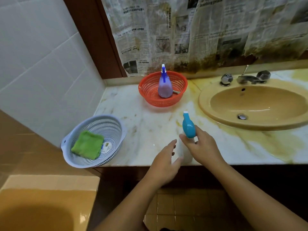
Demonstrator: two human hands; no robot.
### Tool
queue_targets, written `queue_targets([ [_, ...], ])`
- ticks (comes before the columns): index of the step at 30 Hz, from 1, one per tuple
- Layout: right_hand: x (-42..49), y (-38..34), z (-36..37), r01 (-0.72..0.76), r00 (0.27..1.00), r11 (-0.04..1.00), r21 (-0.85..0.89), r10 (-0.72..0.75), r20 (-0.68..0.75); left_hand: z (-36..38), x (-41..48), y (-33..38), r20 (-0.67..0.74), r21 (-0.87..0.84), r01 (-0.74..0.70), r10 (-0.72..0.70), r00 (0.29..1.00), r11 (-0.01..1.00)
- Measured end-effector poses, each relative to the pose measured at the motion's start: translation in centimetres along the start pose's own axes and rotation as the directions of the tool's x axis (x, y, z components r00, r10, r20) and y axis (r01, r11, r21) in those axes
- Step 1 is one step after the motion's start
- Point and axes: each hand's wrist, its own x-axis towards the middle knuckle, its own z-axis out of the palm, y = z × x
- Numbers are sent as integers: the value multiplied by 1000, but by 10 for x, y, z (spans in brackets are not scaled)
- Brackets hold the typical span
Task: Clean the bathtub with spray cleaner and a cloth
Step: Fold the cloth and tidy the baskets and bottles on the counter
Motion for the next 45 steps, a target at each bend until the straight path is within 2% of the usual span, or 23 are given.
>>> queue_targets([
  [2, -1, -3, -1, 29, 1000, 1000, -9, -29, -4, 2, -2, 0, -3, -29, -9, 9, 1000, 1000],
  [4, -6, -10, 0, 57, 998, 998, -18, -58, -14, 4, -6, 2, -12, -132, -42, 41, 999, 990],
  [8, -20, -34, 1, 151, 988, 988, 36, -150, -42, 2, -4, -4, -131, -327, -116, 77, 988, 938],
  [11, -30, -57, -1, 205, 979, 973, 107, -205, -4, -7, -6, -14, -225, -340, -199, 126, 966, 919],
  [13, -35, -72, -1, 246, 966, 966, 76, -251, 56, -14, -11, -13, -257, -335, -246, 163, 952, 910],
  [17, -46, -99, 0, 291, 951, 954, -68, -281, 132, -18, -19, -16, -197, -312, -184, 126, 972, 932],
  [20, -49, -112, 7, 286, 952, 954, -85, -273, 139, -27, -32, -5, -278, -299, -253, 170, 945, 920],
  [27, -45, -133, 28, 288, 954, 953, -93, -278, 112, -53, -41, 2, -356, -452, -324, 165, 920, 831],
  [32, -38, -151, 37, 347, 935, 932, -108, -335, 118, -72, -42, -10, -324, -432, -223, 80, 943, 874],
  [35, -32, -164, 41, 450, 890, 887, -102, -436, 132, -91, -43, -20, -326, -294, -167, 65, 943, 941],
  [37, -25, -171, 48, 503, 862, 861, -80, -493, 116, -108, -38, -26, -378, -246, -239, 134, 916, 939],
  [41, -8, -189, 70, 516, 849, 856, 14, -514, 119, -147, -34, -41, -426, -245, -304, 179, 887, 921],
  [45, 8, -210, 104, 508, 844, 858, 78, -514, 155, -183, -35, -75, -456, -163, -299, 197, 868, 940],
])
